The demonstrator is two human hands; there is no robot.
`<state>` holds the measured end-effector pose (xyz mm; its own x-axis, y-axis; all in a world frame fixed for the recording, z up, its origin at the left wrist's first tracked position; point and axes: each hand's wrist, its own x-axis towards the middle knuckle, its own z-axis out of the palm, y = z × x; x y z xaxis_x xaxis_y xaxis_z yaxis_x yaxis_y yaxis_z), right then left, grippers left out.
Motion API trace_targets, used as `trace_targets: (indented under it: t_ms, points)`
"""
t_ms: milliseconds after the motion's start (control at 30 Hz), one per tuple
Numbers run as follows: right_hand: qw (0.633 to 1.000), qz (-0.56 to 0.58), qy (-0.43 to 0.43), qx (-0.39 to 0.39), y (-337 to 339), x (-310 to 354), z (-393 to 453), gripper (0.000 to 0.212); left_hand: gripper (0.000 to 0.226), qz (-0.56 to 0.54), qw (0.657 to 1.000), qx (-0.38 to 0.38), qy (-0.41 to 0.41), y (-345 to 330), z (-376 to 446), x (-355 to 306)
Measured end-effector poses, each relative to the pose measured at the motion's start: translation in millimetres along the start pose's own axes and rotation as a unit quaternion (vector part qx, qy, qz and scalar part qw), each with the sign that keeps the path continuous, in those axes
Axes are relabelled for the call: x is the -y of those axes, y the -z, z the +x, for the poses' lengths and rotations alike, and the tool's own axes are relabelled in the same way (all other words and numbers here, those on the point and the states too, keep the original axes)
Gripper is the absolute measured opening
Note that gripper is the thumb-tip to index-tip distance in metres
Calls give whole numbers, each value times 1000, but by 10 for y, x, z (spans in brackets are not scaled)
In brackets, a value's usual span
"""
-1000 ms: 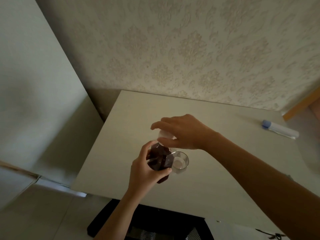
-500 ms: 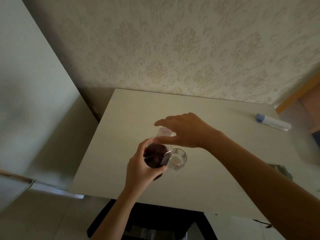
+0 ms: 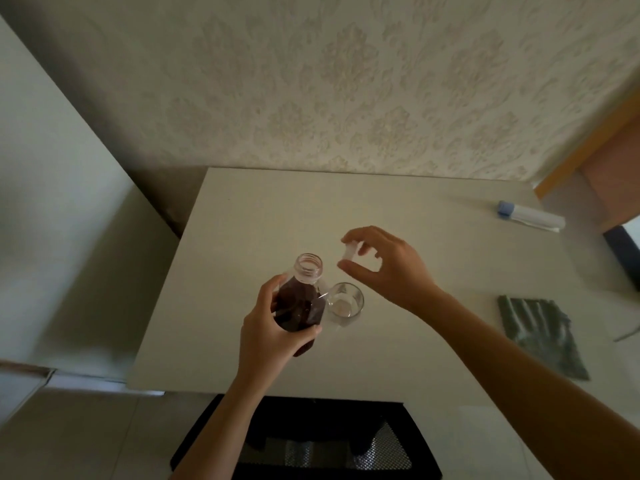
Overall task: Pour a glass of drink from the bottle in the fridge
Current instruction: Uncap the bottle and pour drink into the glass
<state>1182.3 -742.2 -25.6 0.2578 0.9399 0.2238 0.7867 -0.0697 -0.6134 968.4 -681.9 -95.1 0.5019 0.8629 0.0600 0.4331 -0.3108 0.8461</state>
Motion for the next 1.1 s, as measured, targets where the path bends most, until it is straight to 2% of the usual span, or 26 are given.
trace_targets:
  t_ms: [100, 200, 300, 400, 567, 700, 767, 867, 967, 1100]
  points:
    - [986, 65, -144, -51, -257, -484, -285, 28, 87, 2, 1000, 9, 6, -4, -3, 49]
    - [960, 75, -266, -45, -524, -975, -606, 43, 87, 1, 1000, 14, 16, -33, -11, 129]
    - [941, 58, -334, 3, -717, -1277, -877, 54, 87, -6, 999, 20, 25, -62, -17, 206]
    - [933, 19, -356, 43, -914, -1492, -1071, 54, 87, 2, 999, 27, 34, -89, -23, 273]
    - [930, -51, -357, 76, -1018, -1623, -1179, 56, 89, 8, 998, 27, 48, -122, -7, 368]
    - [946, -107, -286, 105, -1013, -1572, -1172, 67, 89, 2, 998, 24, 63, -120, -5, 379]
    - [956, -90, -266, 79, -1006, -1456, -1074, 70, 89, 0, 998, 21, 66, -105, -2, 383]
    - [974, -138, -170, 60, -1017, -1208, -835, 79, 90, 4, 997, 21, 68, -65, 13, 387]
    - [970, -178, -115, 119, -1085, -1007, -591, 97, 90, 15, 998, 20, 62, -23, 34, 399]
    - [956, -196, -122, 182, -1212, -921, -375, 106, 88, 19, 998, 18, 60, 33, 23, 427]
